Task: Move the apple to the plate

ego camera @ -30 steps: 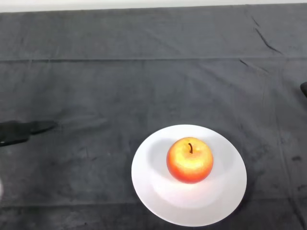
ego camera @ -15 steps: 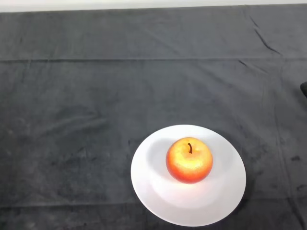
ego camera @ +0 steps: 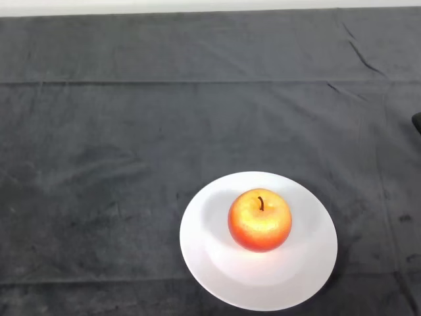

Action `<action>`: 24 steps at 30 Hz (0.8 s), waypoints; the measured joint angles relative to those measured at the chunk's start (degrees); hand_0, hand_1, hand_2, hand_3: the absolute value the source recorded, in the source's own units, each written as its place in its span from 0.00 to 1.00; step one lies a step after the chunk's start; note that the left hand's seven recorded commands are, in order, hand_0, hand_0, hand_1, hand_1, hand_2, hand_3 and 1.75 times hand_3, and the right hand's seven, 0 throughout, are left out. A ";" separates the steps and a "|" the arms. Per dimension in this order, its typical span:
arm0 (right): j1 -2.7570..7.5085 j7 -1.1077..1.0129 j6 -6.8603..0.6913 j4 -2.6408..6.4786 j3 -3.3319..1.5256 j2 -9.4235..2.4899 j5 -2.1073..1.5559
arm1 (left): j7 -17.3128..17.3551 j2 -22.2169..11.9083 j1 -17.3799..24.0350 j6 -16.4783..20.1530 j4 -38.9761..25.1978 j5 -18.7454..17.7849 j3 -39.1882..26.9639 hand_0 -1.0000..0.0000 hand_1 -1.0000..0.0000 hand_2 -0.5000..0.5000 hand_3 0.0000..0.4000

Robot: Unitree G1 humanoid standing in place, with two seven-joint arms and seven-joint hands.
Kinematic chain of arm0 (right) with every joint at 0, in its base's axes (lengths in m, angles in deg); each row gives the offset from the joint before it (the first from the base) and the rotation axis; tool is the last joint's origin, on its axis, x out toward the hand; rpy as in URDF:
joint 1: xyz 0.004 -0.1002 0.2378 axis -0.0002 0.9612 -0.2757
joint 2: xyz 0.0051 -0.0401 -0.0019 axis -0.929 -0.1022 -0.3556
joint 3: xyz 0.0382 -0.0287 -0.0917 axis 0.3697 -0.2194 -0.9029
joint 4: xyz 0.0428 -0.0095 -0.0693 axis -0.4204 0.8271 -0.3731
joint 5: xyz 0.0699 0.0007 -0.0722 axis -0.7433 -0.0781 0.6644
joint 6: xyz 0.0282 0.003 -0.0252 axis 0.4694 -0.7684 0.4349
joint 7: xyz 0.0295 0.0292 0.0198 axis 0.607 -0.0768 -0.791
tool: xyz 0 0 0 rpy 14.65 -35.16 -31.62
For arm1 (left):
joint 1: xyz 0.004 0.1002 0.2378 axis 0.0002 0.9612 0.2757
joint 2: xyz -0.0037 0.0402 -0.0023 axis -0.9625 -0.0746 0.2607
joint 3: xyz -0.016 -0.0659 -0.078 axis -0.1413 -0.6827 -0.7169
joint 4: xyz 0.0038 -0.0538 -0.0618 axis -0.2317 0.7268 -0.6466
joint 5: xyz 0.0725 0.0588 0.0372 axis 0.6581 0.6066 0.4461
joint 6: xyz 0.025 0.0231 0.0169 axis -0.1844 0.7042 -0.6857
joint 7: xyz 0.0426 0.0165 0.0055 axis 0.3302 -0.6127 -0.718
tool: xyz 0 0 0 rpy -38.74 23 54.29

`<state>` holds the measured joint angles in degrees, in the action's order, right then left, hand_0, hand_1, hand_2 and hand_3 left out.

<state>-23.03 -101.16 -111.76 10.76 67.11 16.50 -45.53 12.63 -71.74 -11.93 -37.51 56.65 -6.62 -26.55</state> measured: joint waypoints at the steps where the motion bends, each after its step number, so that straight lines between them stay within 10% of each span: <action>1: 0.00 0.00 0.00 0.00 0.00 0.00 0.00 | 0.00 0.11 0.02 -0.26 0.35 -0.11 -0.46 1.00 1.00 0.50 0.00; 24: 0.00 0.00 0.00 0.00 0.00 0.00 0.00 | -1.16 1.70 -0.01 -5.67 8.76 -0.43 -7.63 1.00 1.00 0.50 0.00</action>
<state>-23.03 -101.16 -111.76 10.76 67.11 16.50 -45.54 11.47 -70.04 -11.94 -43.18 65.41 -7.04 -34.18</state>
